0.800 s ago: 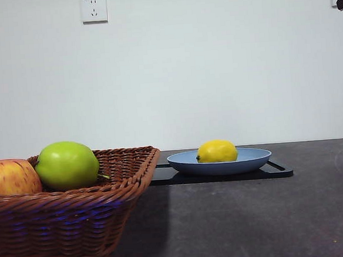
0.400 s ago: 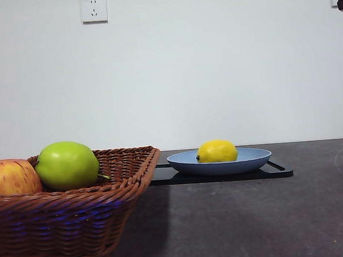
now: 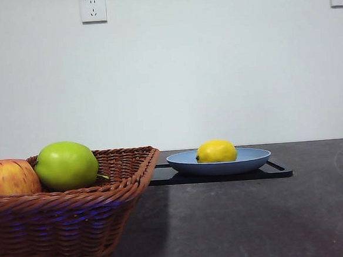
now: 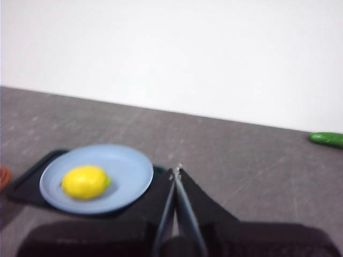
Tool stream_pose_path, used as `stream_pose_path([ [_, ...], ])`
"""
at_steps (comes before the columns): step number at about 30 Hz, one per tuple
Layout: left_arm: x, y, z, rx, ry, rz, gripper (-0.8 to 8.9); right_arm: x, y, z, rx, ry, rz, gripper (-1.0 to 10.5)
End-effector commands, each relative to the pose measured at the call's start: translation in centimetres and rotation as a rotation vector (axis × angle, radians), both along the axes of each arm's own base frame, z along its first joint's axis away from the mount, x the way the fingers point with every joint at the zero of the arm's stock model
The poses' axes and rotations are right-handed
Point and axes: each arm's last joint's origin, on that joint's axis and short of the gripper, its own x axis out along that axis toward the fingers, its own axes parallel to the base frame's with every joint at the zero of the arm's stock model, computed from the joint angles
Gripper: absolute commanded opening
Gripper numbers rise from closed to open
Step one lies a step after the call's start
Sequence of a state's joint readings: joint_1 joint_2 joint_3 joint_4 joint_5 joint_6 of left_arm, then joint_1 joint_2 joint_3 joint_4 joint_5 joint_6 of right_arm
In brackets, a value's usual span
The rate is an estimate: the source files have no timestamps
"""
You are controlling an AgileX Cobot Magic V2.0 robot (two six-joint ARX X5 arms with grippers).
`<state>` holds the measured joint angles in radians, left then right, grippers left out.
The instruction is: Take the lemon from the basket,put the lemon in the plate,hand out the plate
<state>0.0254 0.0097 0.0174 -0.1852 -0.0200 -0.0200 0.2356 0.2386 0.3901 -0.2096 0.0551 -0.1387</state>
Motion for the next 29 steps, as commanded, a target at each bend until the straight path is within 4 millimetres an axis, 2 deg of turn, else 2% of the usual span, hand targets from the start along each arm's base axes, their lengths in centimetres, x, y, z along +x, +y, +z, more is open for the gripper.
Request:
stream_pose_path([
  [1,0.1,0.0,-0.3,-0.005,0.0,0.008,0.08,-0.1,-0.4,-1.6,-0.006,0.002,0.009,0.0],
  [8,0.1,0.0,-0.3,-0.005,0.0,0.008,0.08,0.2,-0.8,-6.5,-0.008,0.073,0.006,0.0],
  [14,0.1,0.0,-0.3,-0.005,0.0,0.008,0.08,0.3,-0.8,-9.0,0.001,0.099,0.001,0.0],
  [21,0.1,0.0,-0.3,-0.005,0.0,0.008,0.08,0.4,-0.9,-10.6,0.015,0.117,-0.013,0.0],
  [29,0.1,0.0,-0.3,-0.005,0.0,0.008,0.08,0.4,-0.9,-10.7,0.014,0.11,-0.019,0.0],
])
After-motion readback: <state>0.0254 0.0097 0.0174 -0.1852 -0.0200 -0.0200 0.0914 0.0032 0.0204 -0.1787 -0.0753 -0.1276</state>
